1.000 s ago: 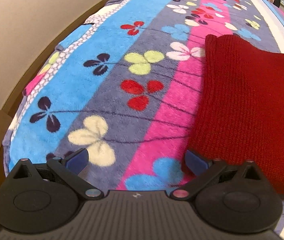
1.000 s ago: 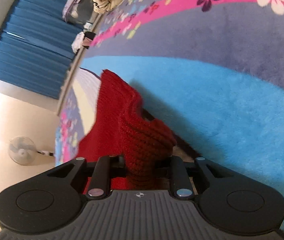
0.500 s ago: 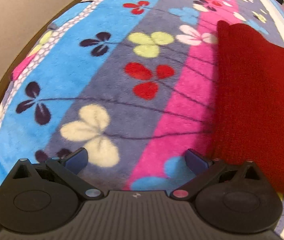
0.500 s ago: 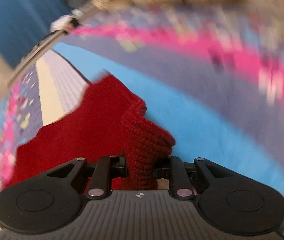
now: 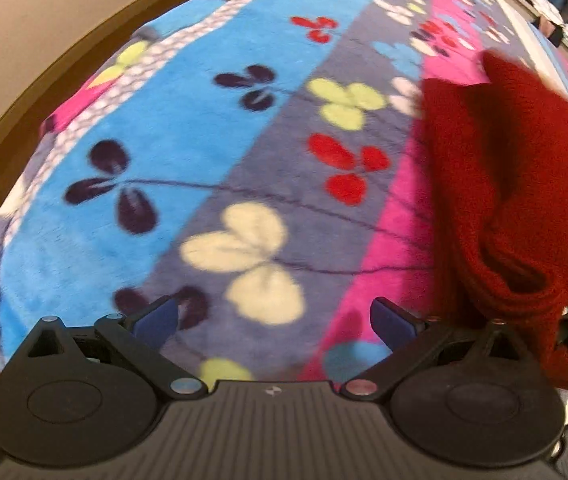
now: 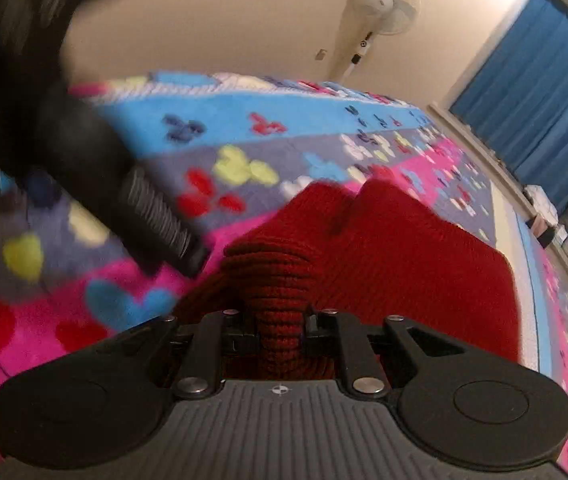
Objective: Fold small clothes
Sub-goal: 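Grasp one side of the folded red sweater with the right gripper and fold it over, then release the sweater and pull both grippers back above it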
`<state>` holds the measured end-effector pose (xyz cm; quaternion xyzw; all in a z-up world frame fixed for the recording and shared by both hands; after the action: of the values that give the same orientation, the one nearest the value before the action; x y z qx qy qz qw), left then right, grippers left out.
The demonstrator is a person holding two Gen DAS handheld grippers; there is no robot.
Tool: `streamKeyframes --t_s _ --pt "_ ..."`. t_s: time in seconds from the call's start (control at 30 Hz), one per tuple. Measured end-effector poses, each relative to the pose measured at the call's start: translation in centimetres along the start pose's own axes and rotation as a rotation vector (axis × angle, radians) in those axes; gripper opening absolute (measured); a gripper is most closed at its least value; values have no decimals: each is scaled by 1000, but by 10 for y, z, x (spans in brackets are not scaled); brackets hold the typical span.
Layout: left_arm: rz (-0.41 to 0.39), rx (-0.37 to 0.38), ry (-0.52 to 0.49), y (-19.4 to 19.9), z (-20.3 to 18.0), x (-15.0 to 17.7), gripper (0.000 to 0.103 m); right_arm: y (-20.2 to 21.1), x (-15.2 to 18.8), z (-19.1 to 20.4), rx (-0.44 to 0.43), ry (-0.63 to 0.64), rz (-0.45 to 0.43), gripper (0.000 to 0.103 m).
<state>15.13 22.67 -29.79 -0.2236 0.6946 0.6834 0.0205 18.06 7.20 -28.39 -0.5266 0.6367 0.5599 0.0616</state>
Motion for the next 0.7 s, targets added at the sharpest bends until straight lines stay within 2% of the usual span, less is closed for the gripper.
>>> streamKeyframes --t_s 0.07,0.23,0.27,0.3,0.33,0.37,0.4,0.47,0.53,0.57,0.63,0.7 --pt "5 13 10 0 2 1 102 -4 -1 -5 5 -37 5 17" --pt "3 26 0 2 0 0 102 15 -13 -10 -17 -93 -24 18" --pt "3 27 4 3 1 0 102 17 -15 -10 -33 -111 -28 22" --pt "3 31 9 3 2 0 102 15 -15 -10 -57 -127 -8 33" --pt "0 34 14 4 2 -1 102 12 -11 -8 -102 -159 27 40" --pt "-3 36 17 7 2 -1 102 15 -3 -5 -150 -192 52 53" --pt "-7 38 16 10 2 -2 102 19 0 -3 -202 -220 58 61" --pt "-20 45 7 17 -2 -6 102 32 -2 -4 -295 -284 49 64" --pt "-41 55 -6 28 -10 -11 102 55 -3 -16 -394 -395 50 61" --pt "-56 65 -18 35 -16 -14 102 66 -4 -29 -416 -461 42 59" --pt "-90 87 -54 49 -34 -20 102 89 -1 -64 -380 -587 11 59" --pt "-124 97 -96 59 -56 -28 102 105 5 -102 -268 -651 -35 59"
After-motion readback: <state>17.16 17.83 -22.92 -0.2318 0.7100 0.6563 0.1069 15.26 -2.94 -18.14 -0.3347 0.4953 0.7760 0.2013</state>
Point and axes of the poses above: each gripper's, at about its wrist camera, not at the fingertips, and y roughly against the way its jaws point, z to its left, x to its underside, the point moved 9 cm from there along -y, roughly the way its jaws point, and after that the axes turned 6 degrees about -y, right-handed, at the moved point
